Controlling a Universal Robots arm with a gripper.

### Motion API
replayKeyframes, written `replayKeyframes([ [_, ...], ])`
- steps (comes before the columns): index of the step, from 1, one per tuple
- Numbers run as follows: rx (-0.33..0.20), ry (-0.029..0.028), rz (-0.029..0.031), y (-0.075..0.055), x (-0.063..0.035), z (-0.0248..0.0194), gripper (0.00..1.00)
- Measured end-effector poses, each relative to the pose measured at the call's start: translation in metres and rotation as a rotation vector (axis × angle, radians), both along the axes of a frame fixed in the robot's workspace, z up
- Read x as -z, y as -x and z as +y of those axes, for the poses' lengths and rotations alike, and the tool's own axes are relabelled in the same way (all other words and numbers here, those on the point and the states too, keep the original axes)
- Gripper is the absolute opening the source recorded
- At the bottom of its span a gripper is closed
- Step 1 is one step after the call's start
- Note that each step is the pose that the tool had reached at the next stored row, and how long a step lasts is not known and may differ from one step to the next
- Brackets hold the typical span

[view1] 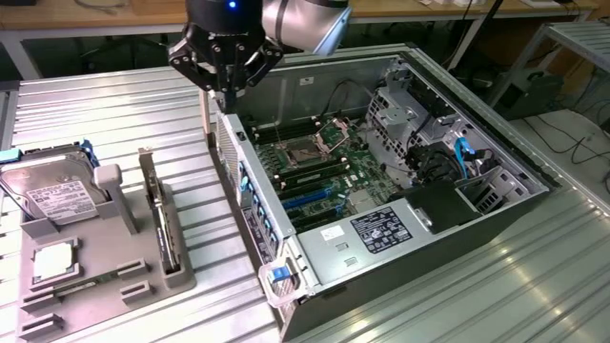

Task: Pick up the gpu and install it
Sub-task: 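Reach for the gpu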

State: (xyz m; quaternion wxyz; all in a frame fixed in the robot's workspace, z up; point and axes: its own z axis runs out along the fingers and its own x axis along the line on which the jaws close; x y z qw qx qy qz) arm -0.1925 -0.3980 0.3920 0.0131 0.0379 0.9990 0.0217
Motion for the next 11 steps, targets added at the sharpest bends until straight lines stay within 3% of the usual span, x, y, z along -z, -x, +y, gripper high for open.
replayKeyframes([
  [11, 0.0, 0.0, 0.0, 0.061, 0.0009, 0.0002, 0.11],
])
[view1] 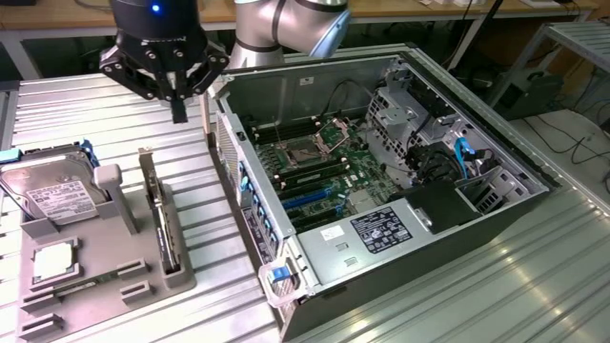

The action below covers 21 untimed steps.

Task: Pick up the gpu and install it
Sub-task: 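Reach for the gpu, then pick up the gpu and move the gpu toward the slot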

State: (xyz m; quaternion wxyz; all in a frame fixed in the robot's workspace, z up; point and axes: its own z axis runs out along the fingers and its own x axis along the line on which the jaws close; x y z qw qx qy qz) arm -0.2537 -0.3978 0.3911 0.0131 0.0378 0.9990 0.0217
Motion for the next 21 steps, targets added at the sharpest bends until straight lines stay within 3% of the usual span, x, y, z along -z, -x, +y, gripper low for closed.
replayKeyframes([
  [13, 0.0, 0.0001, 0.0001, 0.063, 0.001, 0.0, 0.11],
  [21, 0.0, 0.0001, 0.0001, 0.063, 0.0009, 0.0, 0.11],
])
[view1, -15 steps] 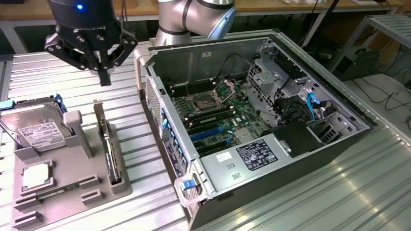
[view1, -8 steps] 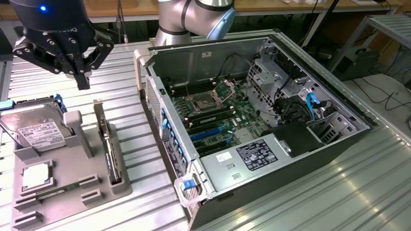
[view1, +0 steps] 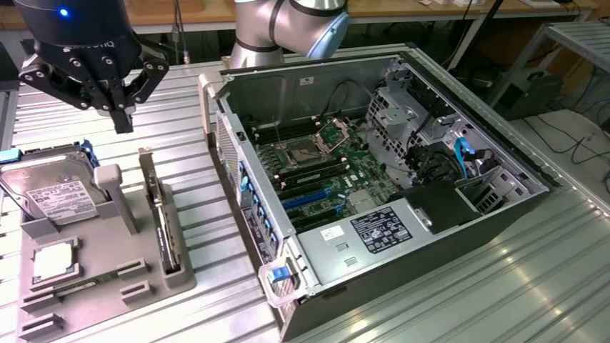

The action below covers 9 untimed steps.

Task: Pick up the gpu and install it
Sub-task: 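Pick up the gpu and move the gpu toward the slot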

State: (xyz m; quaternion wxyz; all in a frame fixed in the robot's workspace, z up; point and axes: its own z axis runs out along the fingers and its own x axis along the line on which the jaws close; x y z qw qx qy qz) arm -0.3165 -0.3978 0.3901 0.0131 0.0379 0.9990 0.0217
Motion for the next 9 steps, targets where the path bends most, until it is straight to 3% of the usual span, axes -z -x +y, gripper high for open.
replayKeyframes([
  [7, 0.0, 0.0, 0.0, 0.0, 0.0, 0.0, 0.11],
  [9, 0.0, 0.0, -0.0001, 0.0, 0.0, 0.0, 0.24],
])
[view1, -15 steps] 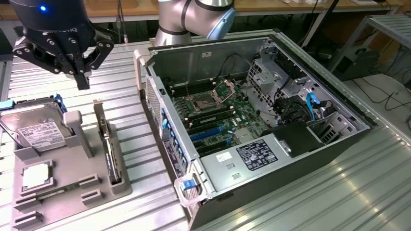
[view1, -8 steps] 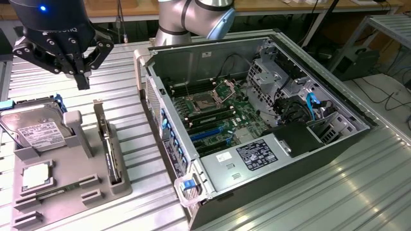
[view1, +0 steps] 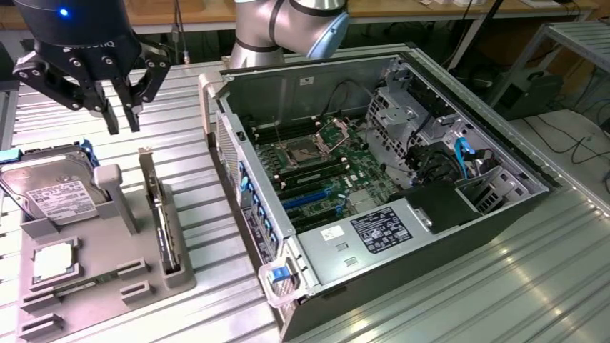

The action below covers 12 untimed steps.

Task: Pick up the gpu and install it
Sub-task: 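Pick up the gpu and move the gpu toward the slot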

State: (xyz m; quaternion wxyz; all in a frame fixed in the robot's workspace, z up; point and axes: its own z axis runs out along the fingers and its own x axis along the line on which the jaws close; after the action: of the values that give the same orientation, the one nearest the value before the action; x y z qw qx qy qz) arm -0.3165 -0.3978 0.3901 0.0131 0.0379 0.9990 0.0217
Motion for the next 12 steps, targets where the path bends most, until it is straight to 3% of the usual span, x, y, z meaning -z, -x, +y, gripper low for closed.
replayKeyframes([
  [8, -0.021, 0.0002, 0.0, 0.0, 0.0012, -0.0014, 0.6],
  [10, -0.033, 0.0004, 0.0026, 0.0, 0.0027, -0.0026, 0.6],
  [12, -0.041, 0.0003, 0.0045, 0.0, 0.0047, -0.0086, 0.6],
])
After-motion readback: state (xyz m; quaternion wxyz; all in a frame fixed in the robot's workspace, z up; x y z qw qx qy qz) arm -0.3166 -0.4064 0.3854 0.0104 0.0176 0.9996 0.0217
